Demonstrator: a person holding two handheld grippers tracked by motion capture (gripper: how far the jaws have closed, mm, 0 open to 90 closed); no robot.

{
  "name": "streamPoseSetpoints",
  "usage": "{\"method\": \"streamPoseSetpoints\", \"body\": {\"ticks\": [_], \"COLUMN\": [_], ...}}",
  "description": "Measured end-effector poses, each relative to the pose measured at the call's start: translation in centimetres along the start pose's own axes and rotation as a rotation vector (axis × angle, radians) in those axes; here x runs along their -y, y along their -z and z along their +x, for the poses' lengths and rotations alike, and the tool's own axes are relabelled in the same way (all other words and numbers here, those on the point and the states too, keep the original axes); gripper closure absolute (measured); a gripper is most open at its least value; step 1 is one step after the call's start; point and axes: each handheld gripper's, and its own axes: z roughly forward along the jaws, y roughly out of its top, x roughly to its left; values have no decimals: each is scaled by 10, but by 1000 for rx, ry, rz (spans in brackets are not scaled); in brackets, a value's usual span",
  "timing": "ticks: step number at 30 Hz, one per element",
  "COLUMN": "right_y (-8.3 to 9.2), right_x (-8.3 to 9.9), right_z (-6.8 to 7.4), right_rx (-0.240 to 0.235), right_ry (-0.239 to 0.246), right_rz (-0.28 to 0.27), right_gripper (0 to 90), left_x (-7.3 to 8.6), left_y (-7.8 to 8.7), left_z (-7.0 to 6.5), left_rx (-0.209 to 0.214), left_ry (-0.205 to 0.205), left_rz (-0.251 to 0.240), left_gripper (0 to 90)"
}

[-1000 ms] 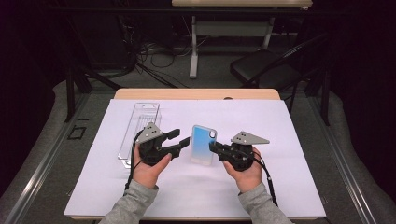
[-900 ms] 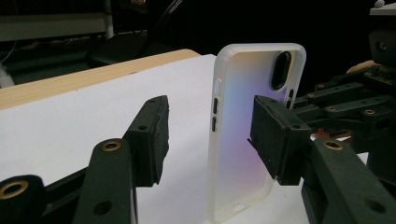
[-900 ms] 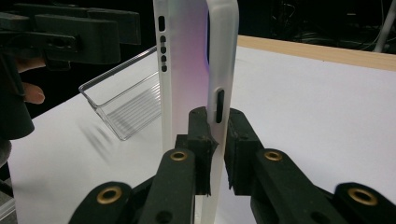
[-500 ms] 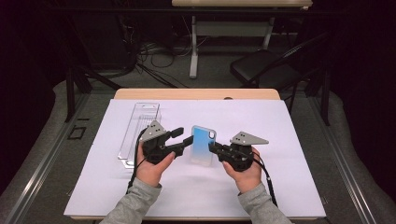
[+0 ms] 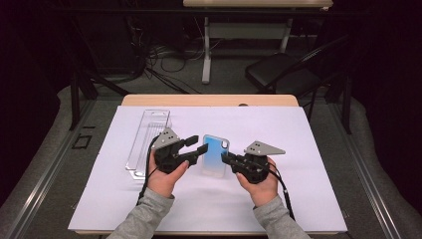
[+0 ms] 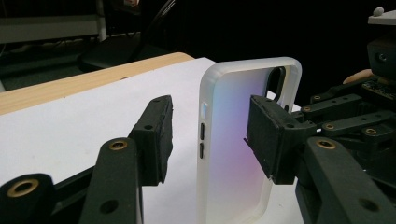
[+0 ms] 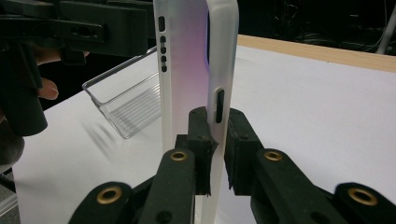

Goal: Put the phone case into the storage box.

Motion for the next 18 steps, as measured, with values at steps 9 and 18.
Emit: {"method": "streamPoseSetpoints", "body": {"ticks": [9, 18], "right_y": [0, 0], "right_x": [0, 0], "right_z": [1, 1], "right_rx": [0, -2], "right_ry": [1, 8], "right_rz": [-1, -1], "right_gripper": [823, 823], "left_x": [0, 0], "left_y": [-4, -7], "left_z": [-1, -1], "left_rx": [3, 3], "left_ry": [4, 5], "left_rz": [0, 1], "left_gripper": [567, 599]}}
